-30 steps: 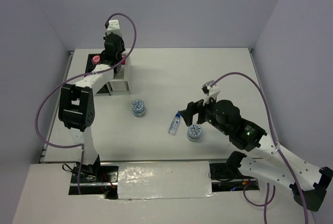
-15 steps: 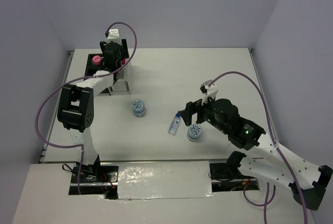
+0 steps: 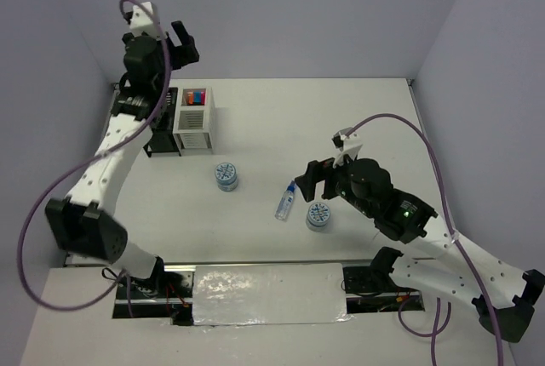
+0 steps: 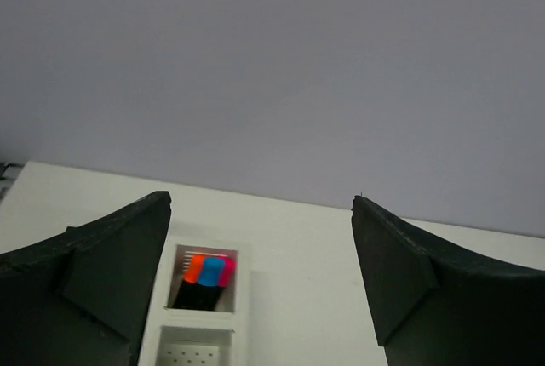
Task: Sort the stationery into containers
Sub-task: Pick up the stationery from the center of the board.
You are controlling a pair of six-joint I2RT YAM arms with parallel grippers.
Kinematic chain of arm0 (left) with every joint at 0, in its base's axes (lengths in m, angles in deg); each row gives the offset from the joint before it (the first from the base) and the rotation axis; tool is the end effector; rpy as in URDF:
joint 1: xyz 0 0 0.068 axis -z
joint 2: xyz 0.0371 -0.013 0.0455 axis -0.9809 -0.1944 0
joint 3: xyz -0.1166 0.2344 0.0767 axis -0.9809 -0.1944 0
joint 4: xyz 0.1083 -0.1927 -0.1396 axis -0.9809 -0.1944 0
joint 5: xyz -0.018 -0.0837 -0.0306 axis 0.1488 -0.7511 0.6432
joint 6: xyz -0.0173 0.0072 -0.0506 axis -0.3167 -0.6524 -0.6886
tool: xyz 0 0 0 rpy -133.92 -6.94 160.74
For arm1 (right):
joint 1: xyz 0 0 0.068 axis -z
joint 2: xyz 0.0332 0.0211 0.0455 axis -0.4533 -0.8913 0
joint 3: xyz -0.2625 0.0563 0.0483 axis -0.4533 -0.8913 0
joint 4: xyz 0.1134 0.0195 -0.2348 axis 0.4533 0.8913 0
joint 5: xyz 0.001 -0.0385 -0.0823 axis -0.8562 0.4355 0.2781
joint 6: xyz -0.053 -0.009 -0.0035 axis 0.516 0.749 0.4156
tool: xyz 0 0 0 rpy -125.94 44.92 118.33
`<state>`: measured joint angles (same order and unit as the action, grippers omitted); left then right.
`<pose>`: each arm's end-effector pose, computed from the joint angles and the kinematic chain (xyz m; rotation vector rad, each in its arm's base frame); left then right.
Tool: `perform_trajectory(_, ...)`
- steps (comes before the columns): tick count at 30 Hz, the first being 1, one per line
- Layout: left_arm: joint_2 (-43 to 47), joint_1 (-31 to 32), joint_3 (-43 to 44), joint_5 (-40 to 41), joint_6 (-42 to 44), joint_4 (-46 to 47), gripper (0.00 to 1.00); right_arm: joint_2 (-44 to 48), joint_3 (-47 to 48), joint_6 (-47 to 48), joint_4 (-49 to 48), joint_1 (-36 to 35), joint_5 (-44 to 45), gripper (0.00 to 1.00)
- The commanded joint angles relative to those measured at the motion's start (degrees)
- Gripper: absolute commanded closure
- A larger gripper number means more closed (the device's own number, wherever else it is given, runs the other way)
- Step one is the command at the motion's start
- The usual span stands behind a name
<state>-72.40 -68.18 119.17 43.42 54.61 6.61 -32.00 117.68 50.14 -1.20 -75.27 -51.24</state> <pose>0.3657 -0.0577 0.4413 -0.3332 1.4791 -0.1621 0.1185 0.1209 0.3305 -0.3432 1.9089 0.5709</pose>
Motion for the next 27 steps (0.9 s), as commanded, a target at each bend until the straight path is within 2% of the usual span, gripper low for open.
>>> perform_trajectory(1, 9.82, 4.04, -3.91, -10.69, -7.30, -14.98, 0.01, -0.70, 3.74, -7.41, 5.29, 0.33, 7.06, 0.00)
perform_trajectory(4, 15.72, 11.33, -12.62, -10.98, -7.40, -18.41, 0.01, -0.70, 5.76, -12.33, 11.35, 0.50, 9.98, 0.00)
perform_trajectory(5, 16.25, 16.67, -13.88, -10.19, -8.36, -19.82, 0.01, -0.78, 6.55, -13.31, 13.21, 0.50, 10.77, 0.00)
perform_trajectory(6, 16.61, 19.33, -15.11, -10.18, -8.71, -21.66, 0.01, -0.61, 8.04, -14.88, 14.88, 0.59, 11.13, 0.00)
perform_trajectory(8, 16.17, 26.43, -17.49, -8.52, -10.46, -23.43, 0.01, 1.05, 9.02, -16.38, 19.19, 0.50, 11.83, 0.00)
perform_trajectory(10, 14.16, 30.85, -18.46, -5.71, -11.09, -25.01, 0.01, 3.25, 9.20, -17.71, 21.56, 0.50, 12.01, 0.00)
perform_trajectory(13, 8.80, 39.20, -17.85, -1.14, -11.53, -28.00, 0.01, 7.47, 8.85, -18.76, 23.68, 0.50, 12.63, 0.01)
perform_trajectory(17, 0.03, 41.33, -19.34, -3.93, -11.53, -25.37, 0.02, 8.44, 9.63, -19.55, 27.02, 0.59, 11.66, 0.02)
perform_trajectory(22, -6.50, 44.40, -18.37, -5.43, -12.23, -23.62, 0.05, 10.10, 9.20, -19.29, 29.22, 0.59, 11.31, 0.03)
perform_trajectory(27, -13.44, 45.64, -17.05, -5.61, -13.46, -24.40, 0.12, 11.34, 8.06, -19.20, 30.28, 0.59, 10.70, 0.03)
